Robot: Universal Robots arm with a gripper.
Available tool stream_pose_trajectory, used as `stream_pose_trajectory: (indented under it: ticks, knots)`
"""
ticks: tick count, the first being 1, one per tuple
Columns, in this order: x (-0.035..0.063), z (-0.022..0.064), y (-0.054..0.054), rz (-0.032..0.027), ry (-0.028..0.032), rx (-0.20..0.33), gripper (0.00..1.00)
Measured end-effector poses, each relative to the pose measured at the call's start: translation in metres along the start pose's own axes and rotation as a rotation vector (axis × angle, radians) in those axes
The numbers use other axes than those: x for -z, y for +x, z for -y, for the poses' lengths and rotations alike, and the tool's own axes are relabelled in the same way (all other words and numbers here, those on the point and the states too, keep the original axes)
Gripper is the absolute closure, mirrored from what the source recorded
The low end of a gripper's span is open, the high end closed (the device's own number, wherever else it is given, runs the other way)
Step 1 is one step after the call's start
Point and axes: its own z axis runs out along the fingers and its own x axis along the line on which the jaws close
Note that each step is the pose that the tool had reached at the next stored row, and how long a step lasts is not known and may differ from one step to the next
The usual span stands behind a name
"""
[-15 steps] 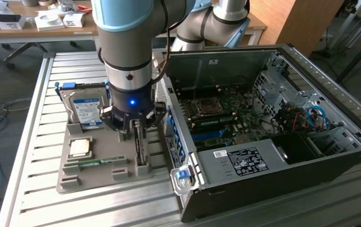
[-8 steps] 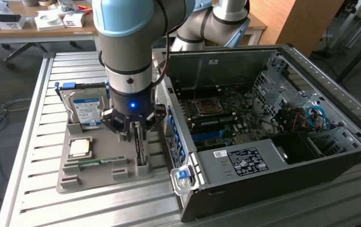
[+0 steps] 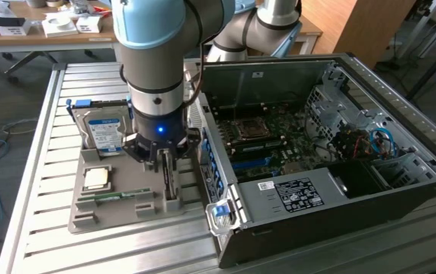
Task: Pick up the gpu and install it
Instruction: 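Pick up the gpu and move the gpu toward the slot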
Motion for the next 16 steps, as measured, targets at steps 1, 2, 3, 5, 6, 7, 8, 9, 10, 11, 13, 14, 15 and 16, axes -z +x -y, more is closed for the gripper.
stream_pose_trajectory:
  ticks: [1,2,3,5,6,7,8,9,10,11,13,14,15,16]
  knots:
    - [-0.0004,0.0000,0.0000,-0.0001,0.0001,0.000,0.58]
    - [-0.0006,0.0001,0.0001,-0.0002,0.0003,0.000,0.58]
    - [-0.0012,0.0000,0.0000,0.0000,0.0001,0.000,0.58]
    - [-0.0018,0.0001,0.0000,-0.0001,0.0001,0.000,0.58]
    - [-0.0020,0.0001,-0.0001,-0.0001,0.0002,0.000,0.58]
    - [-0.0021,0.0001,-0.0001,-0.0001,0.0002,0.000,0.58]
    - [-0.0022,0.0001,-0.0001,-0.0001,0.0002,0.000,0.58]
    - [-0.0023,0.0001,-0.0002,0.0000,0.0001,0.000,0.58]
    - [-0.0024,0.0000,-0.0005,0.0001,-0.0001,0.000,0.58]
    - [-0.0025,0.0000,-0.0007,0.0002,-0.0002,0.000,0.58]
    - [-0.0024,0.0000,-0.0009,-0.0001,0.0001,0.000,0.58]
    - [-0.0025,0.0000,-0.0010,0.0000,0.0000,0.000,0.58]
    - [-0.0026,0.0000,-0.0011,0.0000,0.0000,0.000,0.58]
    - [-0.0026,0.0000,-0.0012,0.0001,0.0000,0.000,0.58]
